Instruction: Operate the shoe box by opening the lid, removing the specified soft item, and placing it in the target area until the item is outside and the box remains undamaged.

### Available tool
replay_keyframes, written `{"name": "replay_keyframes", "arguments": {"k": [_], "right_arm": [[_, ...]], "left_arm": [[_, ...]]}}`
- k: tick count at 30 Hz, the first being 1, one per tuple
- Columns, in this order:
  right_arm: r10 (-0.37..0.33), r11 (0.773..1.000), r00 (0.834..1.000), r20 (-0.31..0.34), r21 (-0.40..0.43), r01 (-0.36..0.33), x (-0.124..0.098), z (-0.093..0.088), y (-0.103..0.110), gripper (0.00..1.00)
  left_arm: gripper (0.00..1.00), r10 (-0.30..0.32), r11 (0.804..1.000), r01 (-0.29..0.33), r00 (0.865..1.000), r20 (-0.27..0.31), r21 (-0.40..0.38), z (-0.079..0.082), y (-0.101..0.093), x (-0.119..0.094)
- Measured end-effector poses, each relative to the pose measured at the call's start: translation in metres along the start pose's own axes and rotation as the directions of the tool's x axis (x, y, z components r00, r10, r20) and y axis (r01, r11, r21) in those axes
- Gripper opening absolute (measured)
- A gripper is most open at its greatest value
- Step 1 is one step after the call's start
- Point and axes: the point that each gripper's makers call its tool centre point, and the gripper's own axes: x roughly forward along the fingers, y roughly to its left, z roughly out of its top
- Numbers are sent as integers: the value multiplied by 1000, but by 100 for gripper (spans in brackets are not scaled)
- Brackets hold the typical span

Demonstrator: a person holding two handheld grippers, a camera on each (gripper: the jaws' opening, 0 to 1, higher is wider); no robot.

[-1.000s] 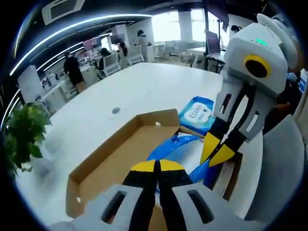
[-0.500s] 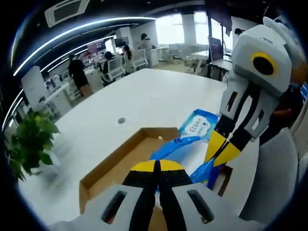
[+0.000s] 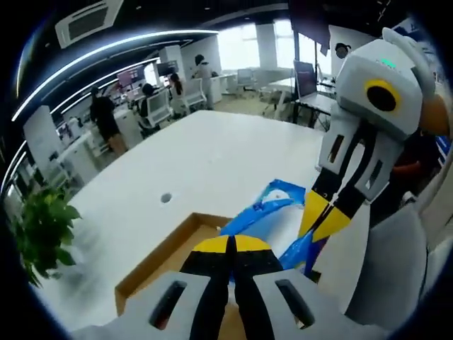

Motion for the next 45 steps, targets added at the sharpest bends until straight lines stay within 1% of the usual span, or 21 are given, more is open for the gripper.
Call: {"name": "replay_keyframes", "arguments": {"k": [4, 10, 19, 29, 36, 45], "right_arm": [[-9, 1000, 1000, -12, -1, 9, -14, -10, -4, 0], [-32, 999, 999, -28, 3, 32, -29, -23, -12, 0], [-60, 998, 997, -58, 11, 61, -53, -50, -27, 0], [-79, 996, 994, -78, 32, 82, -76, -76, -42, 0], [-98, 993, 991, -96, 53, 103, -89, -98, -52, 0], [-101, 993, 988, -119, 40, 107, -103, -124, -61, 0]], "left_arm": [[0, -24, 1000, 24, 1000, 5, 4, 10, -10, 10], [0, -60, 998, 60, 998, 11, 21, 26, -24, 25], [0, -108, 994, 108, 994, 27, 18, 46, -43, 50], [0, -146, 989, 145, 989, 30, 33, 64, -61, 76], [0, -175, 984, 173, 984, 30, 52, 74, -75, 96], [0, -219, 974, 217, 975, 30, 60, 84, -92, 121]]}}
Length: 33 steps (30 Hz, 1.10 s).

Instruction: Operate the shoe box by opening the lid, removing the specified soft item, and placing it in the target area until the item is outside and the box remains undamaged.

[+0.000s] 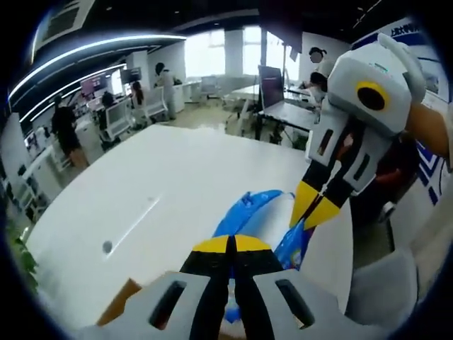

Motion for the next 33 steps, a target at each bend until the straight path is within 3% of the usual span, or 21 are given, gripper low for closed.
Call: {"name": "replay_keyframes", "arguments": {"k": [10, 17, 33], "right_arm": [[30, 999, 999, -42, -12, -31, -1, -32, -8, 0], [25, 1000, 997, -71, 8, -24, -1, -55, -22, 0], [2, 998, 992, -123, 61, 5, -9, -101, -44, 0]], "left_arm": [[0, -45, 999, 45, 999, -26, 17, 0, -12, 32], [0, -77, 997, 76, 997, -32, -11, 2, -14, 54], [0, -134, 991, 136, 989, -56, 20, 11, -26, 100]]}}
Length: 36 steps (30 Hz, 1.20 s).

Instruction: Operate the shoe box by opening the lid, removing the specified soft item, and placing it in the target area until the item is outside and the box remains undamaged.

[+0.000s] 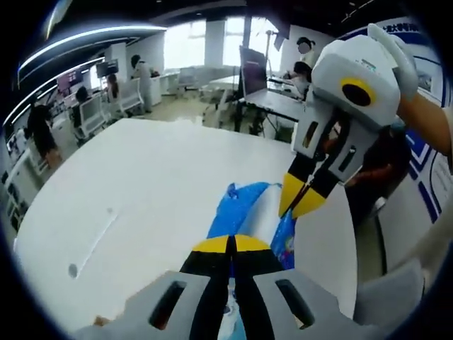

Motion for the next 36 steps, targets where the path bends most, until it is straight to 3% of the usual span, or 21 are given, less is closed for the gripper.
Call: {"name": "replay_keyframes", "arguments": {"k": [8, 16, 25, 36], "right_arm": [[-12, 1000, 1000, -25, 25, 13, -3, -23, -10, 0], [-13, 999, 998, -56, 41, 15, 5, -45, -18, 0], [-14, 998, 997, -81, 65, 19, 26, -69, -22, 0], [-7, 996, 996, -85, 83, 14, 51, -81, -24, 0]], "left_arm": [[0, -38, 999, 38, 999, -2, 14, 7, -6, 23], [0, -64, 998, 65, 998, -17, 18, 4, -7, 47], [0, -92, 996, 92, 995, -47, 14, -12, -5, 73], [0, -100, 995, 100, 992, -76, -1, -31, 4, 91]]}}
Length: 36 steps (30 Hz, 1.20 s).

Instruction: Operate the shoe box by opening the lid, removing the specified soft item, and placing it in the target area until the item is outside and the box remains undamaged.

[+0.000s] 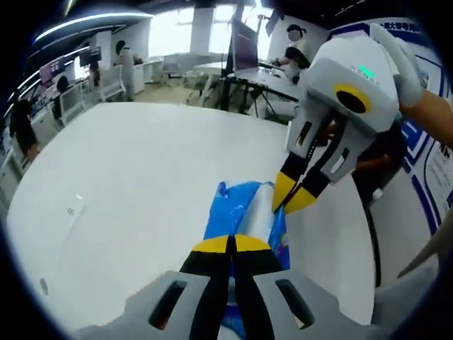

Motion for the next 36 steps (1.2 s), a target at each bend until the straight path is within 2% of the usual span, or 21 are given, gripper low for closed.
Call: {"name": "replay_keyframes", "arguments": {"k": [11, 25, 36], "right_arm": [[-8, 1000, 1000, 5, 12, 8, 9, -1, -3, 0], [-24, 1000, 1000, 4, 13, 24, 9, -1, -4, 0], [-57, 998, 998, 10, 7, 57, -4, 7, -4, 10]], "left_arm": [[0, 4, 1000, -4, 1000, -10, -8, -7, 5, 2], [0, 12, 1000, -12, 1000, -9, 0, -5, 4, 1], [1, 15, 1000, -15, 1000, -10, 11, -2, 2, -11]]}}
